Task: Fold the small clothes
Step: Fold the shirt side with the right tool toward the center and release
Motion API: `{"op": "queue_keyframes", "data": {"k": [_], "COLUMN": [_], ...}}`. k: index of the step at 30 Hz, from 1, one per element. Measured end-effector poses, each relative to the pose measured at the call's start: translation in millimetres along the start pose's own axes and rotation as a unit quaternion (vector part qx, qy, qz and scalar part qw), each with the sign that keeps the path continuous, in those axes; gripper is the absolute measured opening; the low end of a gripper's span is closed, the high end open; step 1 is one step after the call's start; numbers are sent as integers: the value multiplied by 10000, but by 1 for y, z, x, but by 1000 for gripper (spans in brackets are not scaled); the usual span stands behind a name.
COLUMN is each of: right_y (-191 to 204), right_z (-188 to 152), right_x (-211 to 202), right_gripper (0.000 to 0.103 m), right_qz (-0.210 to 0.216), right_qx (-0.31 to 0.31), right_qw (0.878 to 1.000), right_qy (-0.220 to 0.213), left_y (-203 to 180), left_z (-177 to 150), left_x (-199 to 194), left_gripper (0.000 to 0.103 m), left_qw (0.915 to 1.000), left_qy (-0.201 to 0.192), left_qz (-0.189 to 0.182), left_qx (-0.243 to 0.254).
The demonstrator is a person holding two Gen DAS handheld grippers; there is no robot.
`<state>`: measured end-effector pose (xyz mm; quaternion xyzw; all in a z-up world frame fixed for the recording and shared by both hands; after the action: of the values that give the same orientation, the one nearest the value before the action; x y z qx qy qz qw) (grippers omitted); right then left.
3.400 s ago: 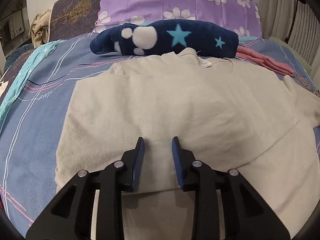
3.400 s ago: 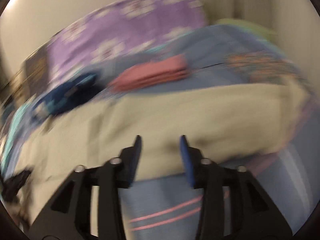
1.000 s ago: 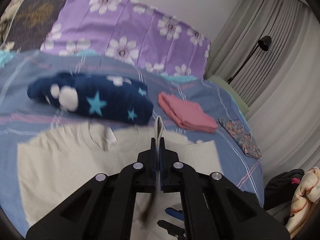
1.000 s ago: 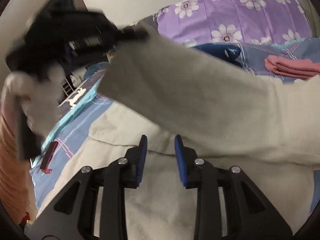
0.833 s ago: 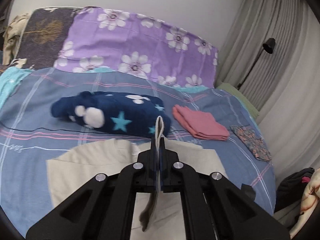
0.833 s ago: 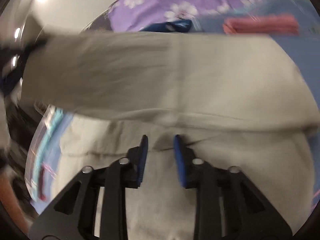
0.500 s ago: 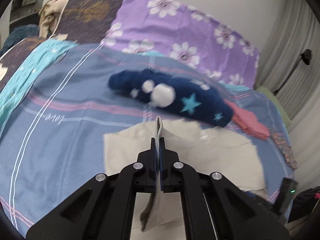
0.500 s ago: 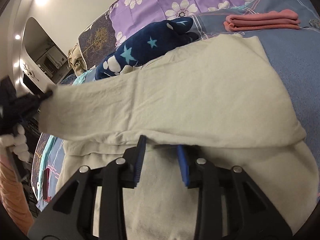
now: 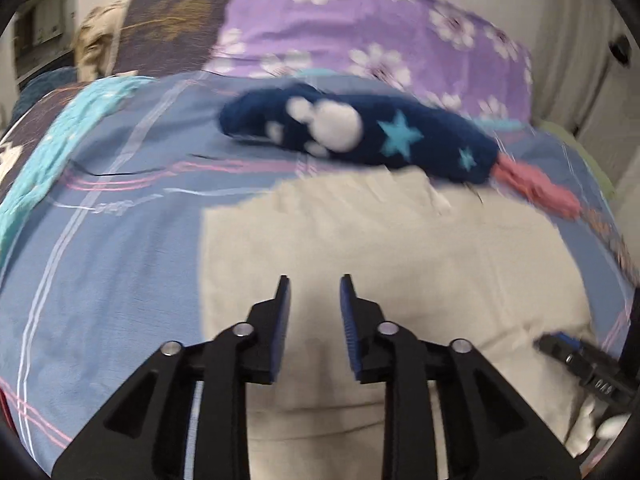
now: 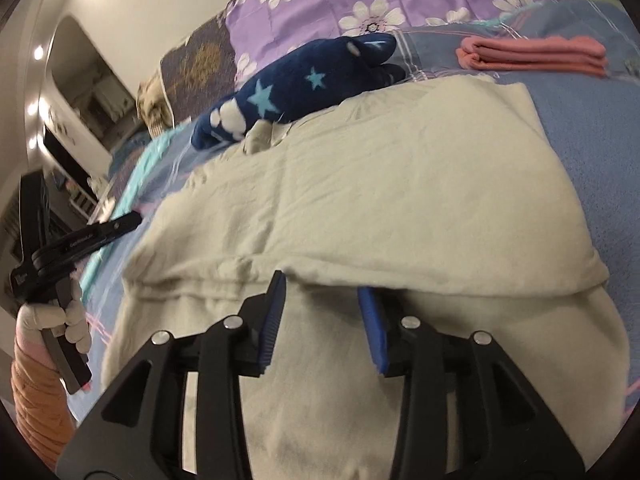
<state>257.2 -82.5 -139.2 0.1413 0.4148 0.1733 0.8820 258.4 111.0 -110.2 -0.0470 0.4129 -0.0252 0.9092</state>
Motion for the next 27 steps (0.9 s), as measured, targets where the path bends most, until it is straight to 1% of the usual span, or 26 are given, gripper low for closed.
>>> {"op": "queue_keyframes", "data": {"k": [2,3,4,7,8,9,10,12,13,14,15,16,17,18,19,20,21,22,23,24,25,26,27], "right_y": [8,7,3,-36,-62,-81,-105,-140,-148,-154,-155,-155,-152,-151,-153,-154,-159,-169,-174,-175,-173,-161,-145], "right_z": [1,6,11,47,65,73,81,88,90,90,91,92,97,100,103,108,109,109,108,103,100,95,90], "right_x": [-15,-28,-38,-69,-70,-64,-53,-34,-25,-10,0,3,5,4,-2,-8,-12,-13,-13,-17,-21,-31,-38], "right_gripper": [39,39,39,39,40,45,46,46,46,46,47,43,30,4,2,2,0,0,0,0,0,0,0], "right_qz": [234,281,241,-310,-632,-780,-940,-1138,-1054,-789,-602,-563,-588,-750,-1078,-1486,-2117,-2814,-2782,-2319,-2041,-1764,-1556], "right_qx": [-182,-222,-229,-23,176,322,582,1110,1281,1464,1594,1624,1526,1421,1299,1001,700,436,452,701,831,782,580], "right_qw": [9996,9993,9993,9974,9956,9951,9934,9872,9861,9860,9852,9851,9865,9870,9854,9830,9735,9573,9584,9692,9742,9798,9845], "right_qy": [31,-67,-186,-649,-674,-523,-322,-130,-34,125,174,109,30,-13,-197,-412,-514,-503,-445,-446,-484,-520,-573], "left_y": [-8,-10,-11,-6,-4,-3,-6,-6,-11,-16,-18,-18,-20,-21,-20,-20,-20,-21,-21,-21,-21,-20,-21], "left_z": [-22,-27,-29,-30,-30,-30,-31,-31,-30,-31,-31,-31,-30,-29,-29,-29,-29,-29,-29,-30,-30,-29,-29], "left_x": [25,28,26,23,22,22,22,22,24,24,23,23,25,25,25,25,25,26,25,26,25,26,26], "left_gripper": [36,37,37,37,37,37,37,37,37,37,37,37,37,38,38,38,38,38,38,38,38,38,38], "left_qw": [9986,9983,9976,9982,9984,9984,9982,9975,9972,9969,9966,9964,9964,9964,9965,9965,9964,9962,9960,9959,9960,9961,9962], "left_qy": [361,146,6,3,-6,-11,-14,-34,-37,-42,-43,-43,-40,-42,-49,-55,-58,-61,-62,-65,-68,-67,-65], "left_qz": [171,272,335,281,262,264,291,376,413,449,477,495,498,495,489,490,502,520,533,539,535,524,514], "left_qx": [343,504,606,526,506,505,528,597,626,650,673,689,689,684,679,680,688,703,713,719,715,706,695]}}
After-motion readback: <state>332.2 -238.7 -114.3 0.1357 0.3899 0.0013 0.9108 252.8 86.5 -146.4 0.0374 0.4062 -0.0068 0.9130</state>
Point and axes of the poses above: each gripper's, at about its wrist camera, not at the fingertips, and x roughly the way its jaws point, y to its left, z to its top, the point moved 6 cm from there along x, roughly the way its jaws point, and after that the axes turned 1 degree about -y, right-handed, at the moved point
